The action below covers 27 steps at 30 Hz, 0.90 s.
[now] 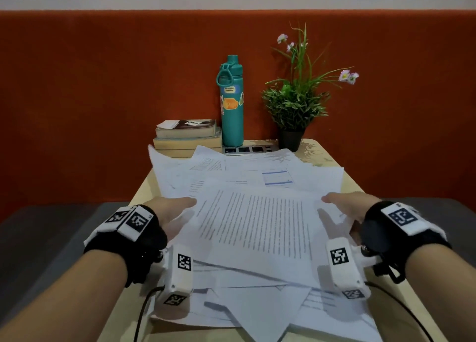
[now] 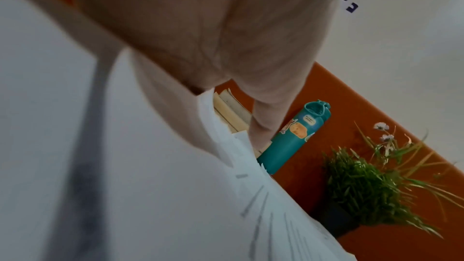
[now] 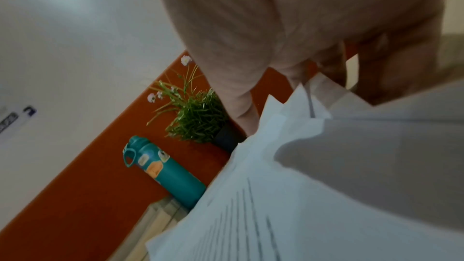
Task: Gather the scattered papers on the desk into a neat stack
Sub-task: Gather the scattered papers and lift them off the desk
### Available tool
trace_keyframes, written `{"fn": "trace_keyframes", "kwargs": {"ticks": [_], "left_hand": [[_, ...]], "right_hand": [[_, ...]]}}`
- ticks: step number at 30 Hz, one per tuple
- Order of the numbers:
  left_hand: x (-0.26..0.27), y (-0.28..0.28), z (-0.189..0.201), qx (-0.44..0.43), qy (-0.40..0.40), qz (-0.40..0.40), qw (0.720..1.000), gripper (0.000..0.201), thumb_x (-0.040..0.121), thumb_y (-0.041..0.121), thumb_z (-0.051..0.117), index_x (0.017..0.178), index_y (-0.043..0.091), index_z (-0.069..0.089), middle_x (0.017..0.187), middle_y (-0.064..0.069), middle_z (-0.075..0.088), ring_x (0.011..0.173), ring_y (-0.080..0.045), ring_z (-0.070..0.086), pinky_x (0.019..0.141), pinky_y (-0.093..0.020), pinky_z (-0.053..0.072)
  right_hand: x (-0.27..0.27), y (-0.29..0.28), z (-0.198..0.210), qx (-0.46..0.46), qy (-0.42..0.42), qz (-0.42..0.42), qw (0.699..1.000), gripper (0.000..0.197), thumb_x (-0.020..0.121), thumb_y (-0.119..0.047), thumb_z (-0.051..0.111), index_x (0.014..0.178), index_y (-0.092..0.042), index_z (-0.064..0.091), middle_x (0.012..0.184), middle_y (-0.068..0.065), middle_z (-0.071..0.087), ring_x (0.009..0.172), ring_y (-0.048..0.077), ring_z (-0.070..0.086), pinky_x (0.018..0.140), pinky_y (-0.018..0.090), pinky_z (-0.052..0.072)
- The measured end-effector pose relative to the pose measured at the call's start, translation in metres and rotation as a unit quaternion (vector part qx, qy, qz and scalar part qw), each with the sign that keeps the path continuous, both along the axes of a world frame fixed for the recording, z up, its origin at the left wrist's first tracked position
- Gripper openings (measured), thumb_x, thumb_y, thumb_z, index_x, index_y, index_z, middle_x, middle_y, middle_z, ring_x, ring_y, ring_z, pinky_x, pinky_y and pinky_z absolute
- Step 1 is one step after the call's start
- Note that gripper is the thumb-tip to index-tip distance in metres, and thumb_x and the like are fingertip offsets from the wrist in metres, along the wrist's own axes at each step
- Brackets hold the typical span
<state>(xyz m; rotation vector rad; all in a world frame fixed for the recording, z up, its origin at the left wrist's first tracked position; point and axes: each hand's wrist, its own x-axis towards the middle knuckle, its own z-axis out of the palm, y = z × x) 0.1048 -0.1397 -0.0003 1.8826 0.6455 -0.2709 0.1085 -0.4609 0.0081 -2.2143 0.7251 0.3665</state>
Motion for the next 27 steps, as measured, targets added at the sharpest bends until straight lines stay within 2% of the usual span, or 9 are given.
{"fn": "trace_keyframes", "kwargs": {"ticks": [3,6,9,11,15,17,21,24,27], "left_hand": [[0.004,0.007,-0.011,-0.024,-0.003,-0.061,0.998,0.048,0.087,0.012,0.068,0.131,0.003,0.052,0.129,-0.007,0.060,0.102,-0.024,0.058,0.065,-0.024,0.047],[-0.006,0.014,-0.010,-0.024,0.024,-0.119,0.992,0.052,0.082,0.004,0.070,0.132,0.006,0.055,0.135,-0.012,0.059,0.120,-0.033,0.056,0.103,-0.045,0.044],[-0.014,0.021,-0.006,-0.097,0.002,-0.134,0.986,0.050,0.091,-0.004,0.056,0.139,0.004,0.046,0.144,-0.015,0.051,0.131,-0.032,0.048,0.112,-0.039,0.033],[-0.019,0.018,-0.005,-0.139,-0.001,-0.128,0.982,0.048,0.093,0.007,0.056,0.140,0.004,0.045,0.145,-0.006,0.048,0.133,-0.025,0.046,0.109,-0.032,0.030],[-0.009,0.030,-0.022,-0.088,-0.024,-0.147,0.985,0.077,0.073,0.033,0.081,0.138,0.008,0.050,0.147,-0.006,0.049,0.135,-0.028,0.045,0.114,-0.037,0.030],[-0.013,0.035,-0.023,-0.101,-0.033,-0.153,0.982,0.062,0.068,0.032,0.085,0.123,0.015,0.062,0.135,-0.002,0.060,0.122,-0.025,0.056,0.109,-0.038,0.037],[-0.033,0.025,-0.014,-0.191,-0.053,-0.150,0.969,0.038,0.088,-0.012,0.055,0.108,0.020,0.059,0.101,0.006,0.066,0.083,-0.004,0.064,0.066,-0.014,0.049],[-0.034,0.023,-0.008,-0.196,-0.143,-0.156,0.957,0.043,0.069,-0.003,0.079,0.102,0.022,0.066,0.091,0.010,0.077,0.075,-0.001,0.074,0.069,-0.020,0.053],[-0.027,0.032,0.006,-0.179,-0.211,-0.130,0.952,0.061,0.055,0.004,0.085,0.111,0.017,0.066,0.092,0.005,0.080,0.088,-0.012,0.075,0.068,-0.026,0.056]], "right_hand": [[-0.006,0.011,0.001,0.027,0.013,0.024,0.999,0.057,0.092,-0.040,0.058,0.135,-0.004,0.050,0.132,0.021,0.055,0.108,0.033,0.054,0.087,0.036,0.041],[-0.005,0.006,0.000,0.042,-0.018,-0.002,0.999,0.057,0.091,-0.035,0.060,0.136,0.000,0.049,0.127,0.021,0.059,0.107,0.036,0.057,0.080,0.035,0.040],[-0.005,0.001,-0.001,0.029,-0.031,0.004,0.999,0.061,0.089,-0.036,0.063,0.134,0.003,0.049,0.114,0.022,0.067,0.095,0.035,0.059,0.072,0.032,0.040],[-0.004,0.008,-0.003,0.045,-0.013,0.027,0.999,0.056,0.089,-0.038,0.063,0.129,0.000,0.052,0.084,0.018,0.072,0.080,0.032,0.056,0.065,0.032,0.040],[-0.001,0.015,-0.007,0.042,-0.013,0.046,0.998,0.063,0.086,-0.039,0.065,0.130,0.004,0.052,0.095,0.018,0.070,0.096,0.035,0.063,0.075,0.033,0.044],[-0.001,0.010,-0.007,0.048,-0.026,0.047,0.997,0.062,0.088,-0.037,0.064,0.131,0.006,0.050,0.078,0.015,0.071,0.082,0.031,0.060,0.063,0.031,0.042],[-0.001,0.013,-0.012,0.129,-0.051,0.059,0.989,0.064,0.083,-0.026,0.073,0.137,-0.003,0.047,0.137,0.012,0.054,0.105,0.029,0.054,0.081,0.034,0.043],[0.005,0.011,-0.017,0.193,-0.128,0.035,0.972,0.048,0.082,-0.006,0.072,0.127,-0.001,0.056,0.125,0.019,0.064,0.095,0.032,0.065,0.075,0.034,0.055],[0.009,0.002,-0.017,0.315,-0.159,-0.004,0.936,0.081,0.070,-0.016,0.083,0.140,-0.017,0.044,0.131,0.014,0.061,0.099,0.034,0.071,0.074,0.046,0.059]]}}
